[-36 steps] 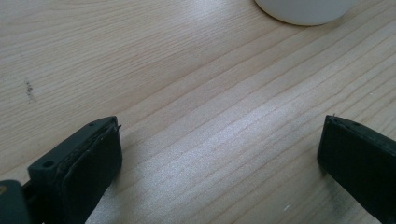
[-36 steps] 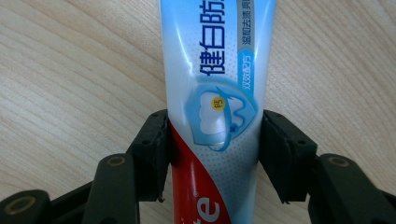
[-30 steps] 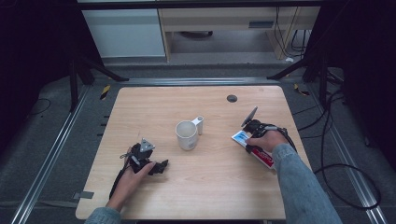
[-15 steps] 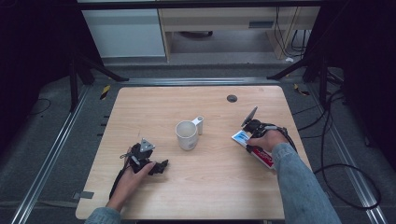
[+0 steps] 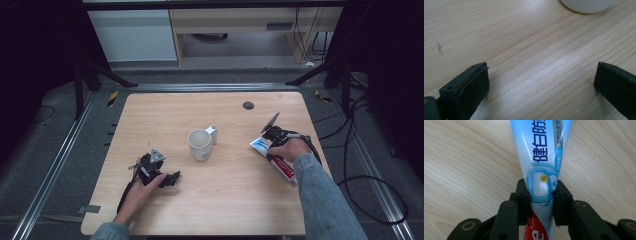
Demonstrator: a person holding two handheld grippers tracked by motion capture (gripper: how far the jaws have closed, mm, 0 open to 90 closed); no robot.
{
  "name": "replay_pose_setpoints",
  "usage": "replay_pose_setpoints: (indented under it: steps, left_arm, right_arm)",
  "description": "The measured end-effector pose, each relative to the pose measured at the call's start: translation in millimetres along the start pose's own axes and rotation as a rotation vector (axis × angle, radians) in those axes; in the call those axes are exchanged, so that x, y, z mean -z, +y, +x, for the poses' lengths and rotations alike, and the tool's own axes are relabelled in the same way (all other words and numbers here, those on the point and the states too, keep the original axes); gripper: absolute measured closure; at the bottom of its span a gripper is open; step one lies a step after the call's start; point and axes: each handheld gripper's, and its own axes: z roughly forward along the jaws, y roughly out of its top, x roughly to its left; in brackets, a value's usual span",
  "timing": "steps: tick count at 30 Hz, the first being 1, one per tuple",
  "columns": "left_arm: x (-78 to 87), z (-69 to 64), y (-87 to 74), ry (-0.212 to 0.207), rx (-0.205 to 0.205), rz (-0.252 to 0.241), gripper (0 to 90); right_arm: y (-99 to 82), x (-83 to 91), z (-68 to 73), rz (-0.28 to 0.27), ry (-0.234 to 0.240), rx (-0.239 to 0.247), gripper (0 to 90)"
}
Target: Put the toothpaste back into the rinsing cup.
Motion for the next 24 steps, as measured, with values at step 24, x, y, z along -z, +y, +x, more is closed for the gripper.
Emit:
replay_pose_setpoints:
  steps: [24]
  left_arm:
    - [0.3, -0.5, -0.3, 0.002, 0.002, 0.001, 0.0]
  right_arm:
    - [7.7, 53.4, 103.7, -0.525, -0.034, -0.065, 72.3]
